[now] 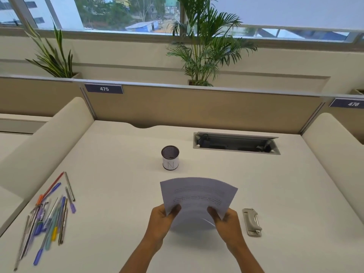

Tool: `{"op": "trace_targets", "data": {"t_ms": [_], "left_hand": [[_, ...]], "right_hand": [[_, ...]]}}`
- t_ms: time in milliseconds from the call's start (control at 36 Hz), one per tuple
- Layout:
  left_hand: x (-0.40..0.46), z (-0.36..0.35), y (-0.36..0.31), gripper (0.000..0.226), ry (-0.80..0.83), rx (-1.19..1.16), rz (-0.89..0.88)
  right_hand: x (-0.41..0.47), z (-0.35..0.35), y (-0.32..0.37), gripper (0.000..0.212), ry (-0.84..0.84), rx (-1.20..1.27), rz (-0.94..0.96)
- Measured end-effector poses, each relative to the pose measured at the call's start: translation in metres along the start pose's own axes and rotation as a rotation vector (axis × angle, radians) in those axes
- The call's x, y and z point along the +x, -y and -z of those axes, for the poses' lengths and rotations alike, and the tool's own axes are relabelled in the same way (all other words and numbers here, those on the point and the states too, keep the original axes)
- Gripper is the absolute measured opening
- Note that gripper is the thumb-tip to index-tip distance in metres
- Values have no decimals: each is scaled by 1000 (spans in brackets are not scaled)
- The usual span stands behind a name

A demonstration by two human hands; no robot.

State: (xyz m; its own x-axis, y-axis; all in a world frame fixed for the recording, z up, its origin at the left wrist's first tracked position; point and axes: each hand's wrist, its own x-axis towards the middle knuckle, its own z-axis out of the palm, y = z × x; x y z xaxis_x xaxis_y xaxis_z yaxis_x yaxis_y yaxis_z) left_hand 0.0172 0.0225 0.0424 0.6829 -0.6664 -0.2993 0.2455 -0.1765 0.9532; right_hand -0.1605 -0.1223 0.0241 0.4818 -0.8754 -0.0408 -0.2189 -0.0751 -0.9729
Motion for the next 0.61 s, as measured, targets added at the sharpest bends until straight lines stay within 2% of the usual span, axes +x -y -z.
{"op": "trace_targets", "data": {"t_ms": [56, 139, 250, 306, 417, 500, 611], "left_hand": [[1, 1, 1, 12, -10, -8, 12], [2, 6, -5, 18, -15, -48, 8], [1, 14, -13, 22, -72, -200, 6], [1, 13, -15, 32, -120, -273, 20], [-5, 2, -15, 40, -128, -527, 56], [-13, -12, -15, 43, -115, -746, 78], [-23, -31, -5, 52, -83, -841, 132]], "right_hand": [[2, 5, -2, 24, 37, 19, -41], [10, 21, 1, 20, 107, 92, -70], [22, 45, 5, 21, 222, 144, -121], [26, 50, 5, 21, 237, 204, -158], [20, 35, 7, 39, 180, 446, -231], [11, 11, 7, 40, 88, 589, -277], [0, -11, 7, 54, 58, 619, -306]]}}
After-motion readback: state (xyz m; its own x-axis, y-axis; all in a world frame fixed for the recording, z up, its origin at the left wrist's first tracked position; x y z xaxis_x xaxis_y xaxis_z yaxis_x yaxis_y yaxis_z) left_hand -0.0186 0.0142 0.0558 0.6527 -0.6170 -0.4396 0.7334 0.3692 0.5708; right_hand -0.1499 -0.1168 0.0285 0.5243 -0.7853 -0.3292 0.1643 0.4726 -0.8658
